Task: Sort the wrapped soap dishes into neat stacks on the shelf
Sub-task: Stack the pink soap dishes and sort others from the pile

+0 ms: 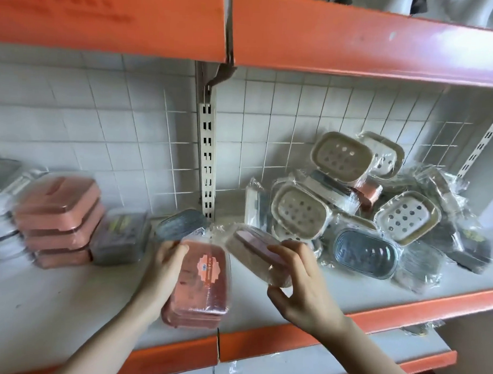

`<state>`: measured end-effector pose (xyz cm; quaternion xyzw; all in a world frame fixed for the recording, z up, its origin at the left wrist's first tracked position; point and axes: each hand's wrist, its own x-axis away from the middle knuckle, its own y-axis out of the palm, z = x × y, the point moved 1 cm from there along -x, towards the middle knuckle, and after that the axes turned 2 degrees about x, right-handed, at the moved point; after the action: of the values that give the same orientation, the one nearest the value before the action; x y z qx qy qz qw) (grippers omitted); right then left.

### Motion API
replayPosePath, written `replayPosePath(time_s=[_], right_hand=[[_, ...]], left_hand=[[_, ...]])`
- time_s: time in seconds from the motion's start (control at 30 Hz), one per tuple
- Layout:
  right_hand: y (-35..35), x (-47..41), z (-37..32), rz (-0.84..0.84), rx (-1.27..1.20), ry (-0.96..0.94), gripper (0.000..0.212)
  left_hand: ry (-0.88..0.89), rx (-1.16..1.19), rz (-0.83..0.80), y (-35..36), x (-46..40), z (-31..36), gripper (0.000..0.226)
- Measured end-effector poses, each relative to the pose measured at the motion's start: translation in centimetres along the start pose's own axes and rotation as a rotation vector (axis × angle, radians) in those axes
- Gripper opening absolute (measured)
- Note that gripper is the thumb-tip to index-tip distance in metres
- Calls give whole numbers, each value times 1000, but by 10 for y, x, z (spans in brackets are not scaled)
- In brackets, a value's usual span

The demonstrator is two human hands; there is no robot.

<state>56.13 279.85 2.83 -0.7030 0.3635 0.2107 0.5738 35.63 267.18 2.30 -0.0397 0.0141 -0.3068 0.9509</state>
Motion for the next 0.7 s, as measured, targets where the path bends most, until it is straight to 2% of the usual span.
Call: replayPosePath(time_s=[0.27, 0.43, 0.5, 0.57, 0.6, 0.67, 0.7], right_hand=[[11, 20, -10, -100, 44, -68, 56], [25, 23, -4, -165, 180, -12, 66], [29, 21, -7, -183, 263, 39, 63], [34, 20, -11, -223, 312, 79, 61], [36, 19, -12, -253, 324, 95, 62], [39, 18, -16, -308, 308, 123, 62], [40, 18, -17, -316, 274, 132, 58]], left_hand=[[-50, -128, -33, -18, 1, -14, 35], [2, -251, 28, -26, -7, -14, 17], [7, -280, 24, -29, -9, -16, 17], [-17, -314, 6, -31, -8, -21, 6], [-24, -347, -7, -32, -6, -22, 10], [-38, -425, -37, -32, -4, -25, 39], [-41, -456, -46, -32, -3, -25, 46]])
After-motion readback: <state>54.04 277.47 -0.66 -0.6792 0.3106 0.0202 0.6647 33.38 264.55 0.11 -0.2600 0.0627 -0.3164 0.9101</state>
